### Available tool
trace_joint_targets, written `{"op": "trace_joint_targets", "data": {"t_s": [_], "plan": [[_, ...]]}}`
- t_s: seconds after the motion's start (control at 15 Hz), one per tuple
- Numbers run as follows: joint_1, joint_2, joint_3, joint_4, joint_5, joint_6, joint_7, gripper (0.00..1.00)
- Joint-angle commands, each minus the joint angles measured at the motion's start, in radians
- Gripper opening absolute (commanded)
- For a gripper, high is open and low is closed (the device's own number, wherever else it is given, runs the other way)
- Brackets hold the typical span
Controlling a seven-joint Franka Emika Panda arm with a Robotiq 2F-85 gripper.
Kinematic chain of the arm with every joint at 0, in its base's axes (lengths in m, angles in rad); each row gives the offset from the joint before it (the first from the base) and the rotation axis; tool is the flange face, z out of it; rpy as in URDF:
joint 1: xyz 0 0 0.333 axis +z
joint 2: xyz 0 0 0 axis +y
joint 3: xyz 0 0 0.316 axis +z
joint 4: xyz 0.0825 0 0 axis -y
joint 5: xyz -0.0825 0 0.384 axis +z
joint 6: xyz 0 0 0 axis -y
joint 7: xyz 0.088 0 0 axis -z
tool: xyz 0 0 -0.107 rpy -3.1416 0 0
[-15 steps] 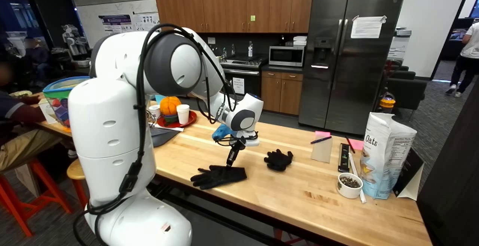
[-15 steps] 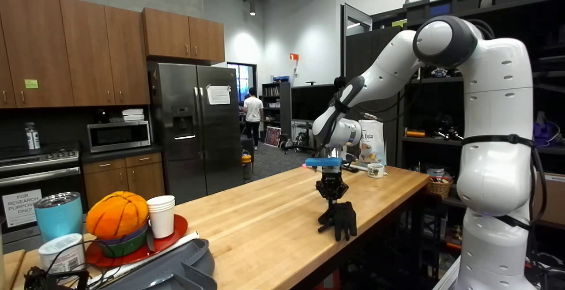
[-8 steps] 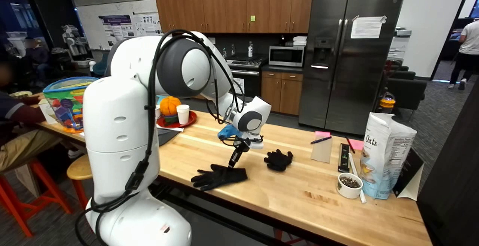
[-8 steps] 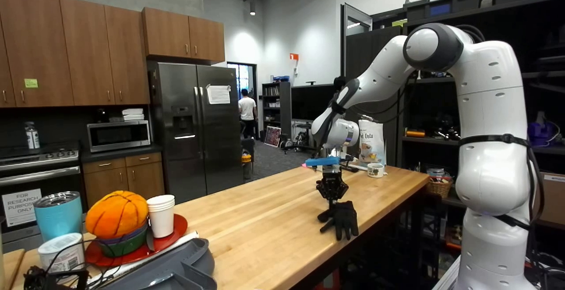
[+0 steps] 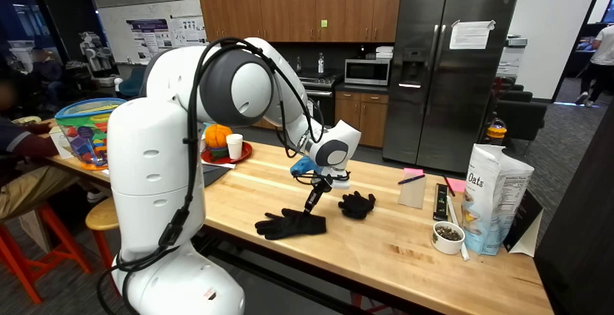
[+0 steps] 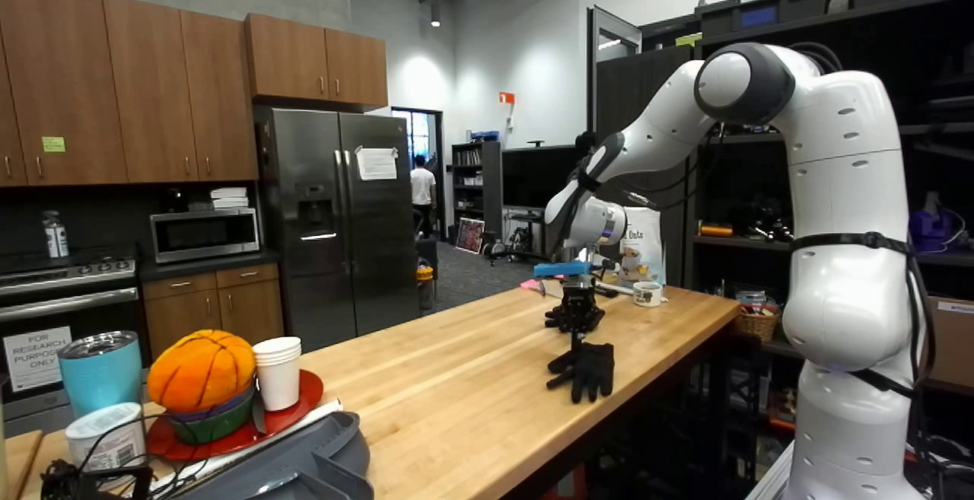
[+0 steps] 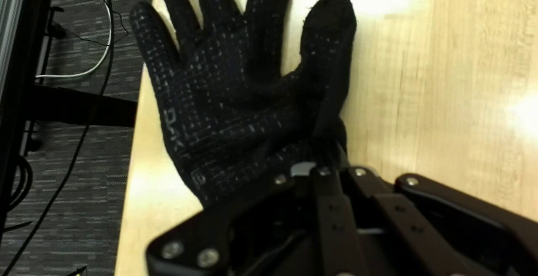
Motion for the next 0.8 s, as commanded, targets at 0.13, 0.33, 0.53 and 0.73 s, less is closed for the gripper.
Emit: {"op": "trace_joint_targets", "data": {"t_s": [0.13,0.33,0.53,0.73], "plan": [[-0.018,-0.019,-0.02,0.015,0.014,-0.017,-0.003,0.0],[-0.02,-0.02,-0.024,0.019,0.014,-0.017,-0.003,0.0],[-0.018,-0.024,-0.023,0.017,0.012,-0.014,0.0,0.0],[-0.018,-0.03,-0.025,0.015,0.008,-0.013,0.004,0.0]]}}
